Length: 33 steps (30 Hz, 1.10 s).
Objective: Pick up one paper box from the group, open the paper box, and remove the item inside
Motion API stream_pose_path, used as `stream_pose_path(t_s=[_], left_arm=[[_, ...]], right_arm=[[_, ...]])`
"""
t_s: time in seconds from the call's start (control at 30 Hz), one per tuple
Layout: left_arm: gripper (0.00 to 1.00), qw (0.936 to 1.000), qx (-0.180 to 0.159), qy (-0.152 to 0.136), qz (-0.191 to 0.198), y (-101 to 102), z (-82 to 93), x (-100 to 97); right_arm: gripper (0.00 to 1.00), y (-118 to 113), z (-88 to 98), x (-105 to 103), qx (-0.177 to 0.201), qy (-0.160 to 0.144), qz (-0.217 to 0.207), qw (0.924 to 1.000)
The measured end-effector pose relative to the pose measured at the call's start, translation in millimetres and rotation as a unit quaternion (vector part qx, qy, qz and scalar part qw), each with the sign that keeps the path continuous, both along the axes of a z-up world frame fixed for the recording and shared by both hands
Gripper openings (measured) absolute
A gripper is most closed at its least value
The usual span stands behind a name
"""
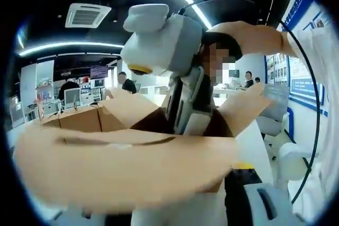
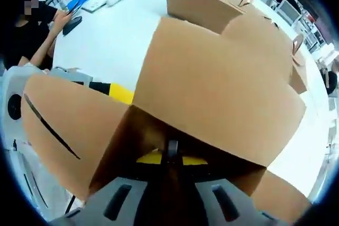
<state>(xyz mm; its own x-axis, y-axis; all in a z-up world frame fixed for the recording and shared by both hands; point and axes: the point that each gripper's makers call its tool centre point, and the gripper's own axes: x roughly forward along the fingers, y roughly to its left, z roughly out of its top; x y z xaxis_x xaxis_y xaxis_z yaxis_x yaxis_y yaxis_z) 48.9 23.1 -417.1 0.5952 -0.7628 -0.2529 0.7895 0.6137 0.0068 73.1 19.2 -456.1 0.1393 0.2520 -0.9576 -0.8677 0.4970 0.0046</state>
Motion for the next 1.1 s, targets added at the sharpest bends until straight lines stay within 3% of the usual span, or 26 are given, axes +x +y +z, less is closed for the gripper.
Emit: stream_pose_path(t_s=[0.23,0.43,0.73,1.1], left_arm=[[0.68,0.9997,-0.004,0.018,-0.015,4,-0.6,2.5],[0.67,0.9976,0.025,0.025,-0.06,14,-2.7,2.8],[0.62,0.9942,0.023,0.042,-0.097,36,-5.0,23.1],[0.62,0.9937,0.03,0.037,-0.101,27,-3.5,16.6]], right_arm=[[0.1,2,15.8,7,0.005,-0.007,0.01,0.9999],[0.1,8,33.4,2,0.016,-0.015,0.026,0.9994],[0.1,13,51.2,-5,0.044,-0.017,0.042,0.998],[0.1,14,83.3,-8,0.09,-0.026,0.048,0.9944]])
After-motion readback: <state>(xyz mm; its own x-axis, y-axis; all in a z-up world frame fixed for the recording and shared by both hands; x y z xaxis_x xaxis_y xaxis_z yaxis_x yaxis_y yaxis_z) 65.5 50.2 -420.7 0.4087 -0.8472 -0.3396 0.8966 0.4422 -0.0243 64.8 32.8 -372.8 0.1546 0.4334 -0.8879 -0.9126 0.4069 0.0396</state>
